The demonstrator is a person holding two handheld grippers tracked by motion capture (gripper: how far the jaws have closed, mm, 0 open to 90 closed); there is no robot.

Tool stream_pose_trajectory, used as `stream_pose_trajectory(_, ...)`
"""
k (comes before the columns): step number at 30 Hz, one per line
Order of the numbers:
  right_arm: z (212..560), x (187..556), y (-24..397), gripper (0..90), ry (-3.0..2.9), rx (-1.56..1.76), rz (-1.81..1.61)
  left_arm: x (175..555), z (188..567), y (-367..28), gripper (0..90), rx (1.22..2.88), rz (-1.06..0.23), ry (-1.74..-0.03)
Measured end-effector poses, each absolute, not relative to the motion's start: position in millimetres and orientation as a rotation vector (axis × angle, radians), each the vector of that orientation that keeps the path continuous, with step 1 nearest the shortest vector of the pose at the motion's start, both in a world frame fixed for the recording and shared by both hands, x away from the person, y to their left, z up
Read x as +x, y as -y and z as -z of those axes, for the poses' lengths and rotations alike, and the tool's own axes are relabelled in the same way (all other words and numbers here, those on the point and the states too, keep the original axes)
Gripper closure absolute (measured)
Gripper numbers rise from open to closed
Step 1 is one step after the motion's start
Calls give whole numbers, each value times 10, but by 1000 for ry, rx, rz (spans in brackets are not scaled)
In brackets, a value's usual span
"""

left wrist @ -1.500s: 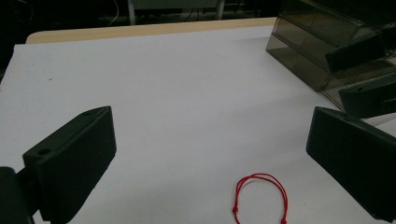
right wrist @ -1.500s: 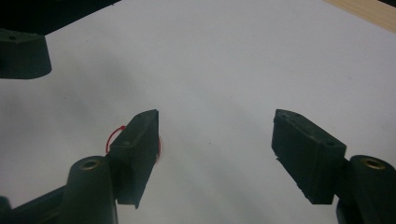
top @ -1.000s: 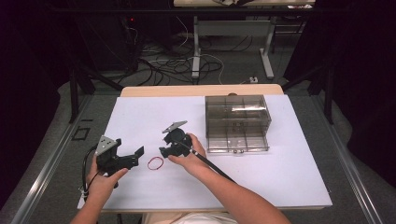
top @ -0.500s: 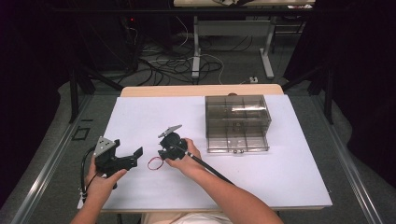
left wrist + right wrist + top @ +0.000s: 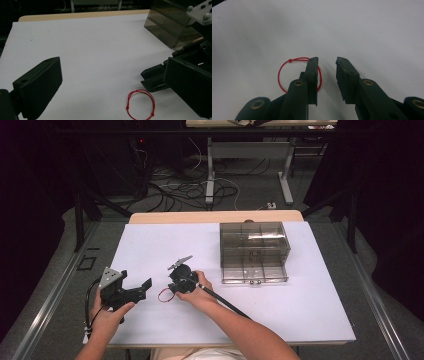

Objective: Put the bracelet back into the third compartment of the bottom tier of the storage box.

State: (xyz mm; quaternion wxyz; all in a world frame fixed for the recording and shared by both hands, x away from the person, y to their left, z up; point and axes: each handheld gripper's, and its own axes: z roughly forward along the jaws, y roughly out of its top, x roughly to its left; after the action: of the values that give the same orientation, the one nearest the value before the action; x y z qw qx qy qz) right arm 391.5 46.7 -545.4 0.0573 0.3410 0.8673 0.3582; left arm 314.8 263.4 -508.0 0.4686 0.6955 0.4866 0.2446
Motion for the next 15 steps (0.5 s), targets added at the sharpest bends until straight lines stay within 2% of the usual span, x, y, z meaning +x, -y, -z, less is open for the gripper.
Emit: stream_pose_trajectory(15,5546,3851,-553,760,-2635,1002,-1016,3148,5081,-2631,17,1704,-600,-1188)
